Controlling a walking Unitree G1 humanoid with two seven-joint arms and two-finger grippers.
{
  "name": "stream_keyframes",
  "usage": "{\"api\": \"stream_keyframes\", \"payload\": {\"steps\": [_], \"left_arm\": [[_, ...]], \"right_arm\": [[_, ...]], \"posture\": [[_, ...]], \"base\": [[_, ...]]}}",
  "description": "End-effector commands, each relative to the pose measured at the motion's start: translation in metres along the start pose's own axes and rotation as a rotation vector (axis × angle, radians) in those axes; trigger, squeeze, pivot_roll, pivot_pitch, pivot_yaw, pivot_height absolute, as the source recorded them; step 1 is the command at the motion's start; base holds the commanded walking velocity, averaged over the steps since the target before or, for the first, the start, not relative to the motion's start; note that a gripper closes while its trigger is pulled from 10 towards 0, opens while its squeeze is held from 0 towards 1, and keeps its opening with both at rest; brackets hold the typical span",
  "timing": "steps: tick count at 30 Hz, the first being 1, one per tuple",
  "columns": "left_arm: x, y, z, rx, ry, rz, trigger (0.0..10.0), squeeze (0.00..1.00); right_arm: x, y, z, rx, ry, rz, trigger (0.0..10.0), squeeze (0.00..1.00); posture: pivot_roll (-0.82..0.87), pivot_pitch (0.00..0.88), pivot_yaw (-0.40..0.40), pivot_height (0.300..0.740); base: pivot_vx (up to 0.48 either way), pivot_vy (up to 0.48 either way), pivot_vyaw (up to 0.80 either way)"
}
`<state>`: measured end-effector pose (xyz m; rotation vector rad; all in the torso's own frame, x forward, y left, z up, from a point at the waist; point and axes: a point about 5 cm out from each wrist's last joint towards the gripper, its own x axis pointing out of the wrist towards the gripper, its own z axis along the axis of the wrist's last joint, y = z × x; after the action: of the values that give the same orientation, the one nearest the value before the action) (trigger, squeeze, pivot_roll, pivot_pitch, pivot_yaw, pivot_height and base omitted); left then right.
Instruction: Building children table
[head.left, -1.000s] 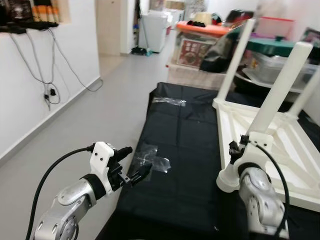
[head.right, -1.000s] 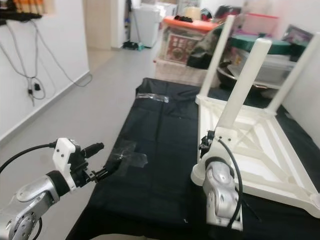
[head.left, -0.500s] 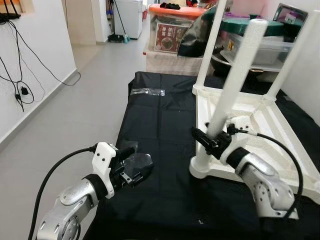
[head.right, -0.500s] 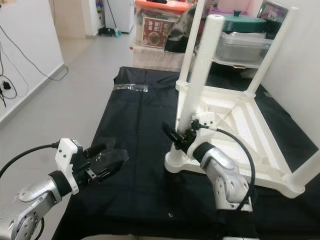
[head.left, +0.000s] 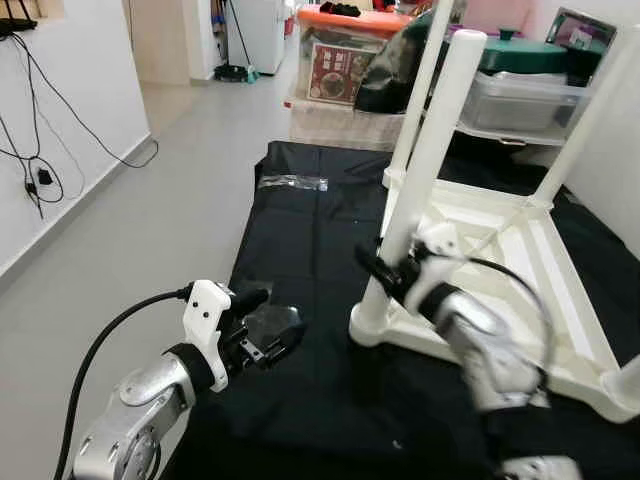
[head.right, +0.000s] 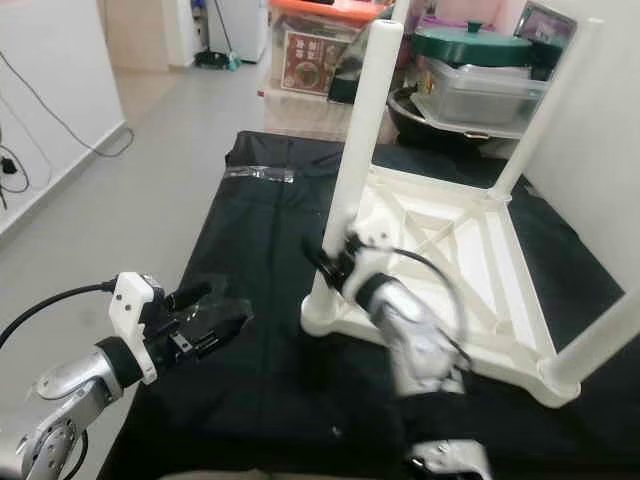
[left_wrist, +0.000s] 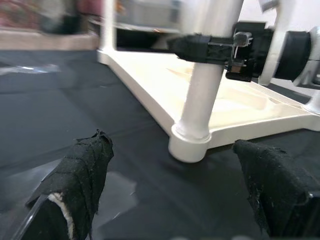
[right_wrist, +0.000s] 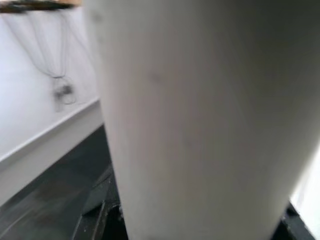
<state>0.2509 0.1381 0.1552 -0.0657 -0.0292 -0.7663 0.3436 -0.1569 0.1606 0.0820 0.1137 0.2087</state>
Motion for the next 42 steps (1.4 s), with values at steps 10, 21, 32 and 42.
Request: {"api": "stream_keyframes", "payload": {"steps": [10,21,32,42], "left_arm": [[0.003,-0.003,-0.002,0.009,0.016,-0.029,10.0,0.00],[0.002,-0.001,-0.001,0.015,0.012,-0.025,10.0,0.00],[0.005,0.002,0.001,0.024,0.002,-0.019,10.0,0.00],[0.006,0.001,0.003,0.029,-0.005,-0.017,10.0,0.00]], "right_arm": [[-0.070,-0.042,-0.056,-0.005,0.271,-0.643,9.8,0.00],[-0.040,-0.017,0.012,0.116,-0.067,-0.158,10.0,0.00],[-0.034,-0.024,0.020,-0.047,-0.111,0.433,10.0,0.00],[-0.013,-0.003,-0.022,-0.149,0.046,0.495,0.0,0.00]], "posture": [[0.04,0.000,-0.077,0.740],[0.05,0.000,-0.084,0.740],[0.06,0.000,-0.094,0.740],[0.08,0.000,-0.110,0.740]], "base": [[0.000,0.000,0.00],[0.000,0.000,0.00],[0.000,0.000,0.00],[0.000,0.000,0.00]]}}
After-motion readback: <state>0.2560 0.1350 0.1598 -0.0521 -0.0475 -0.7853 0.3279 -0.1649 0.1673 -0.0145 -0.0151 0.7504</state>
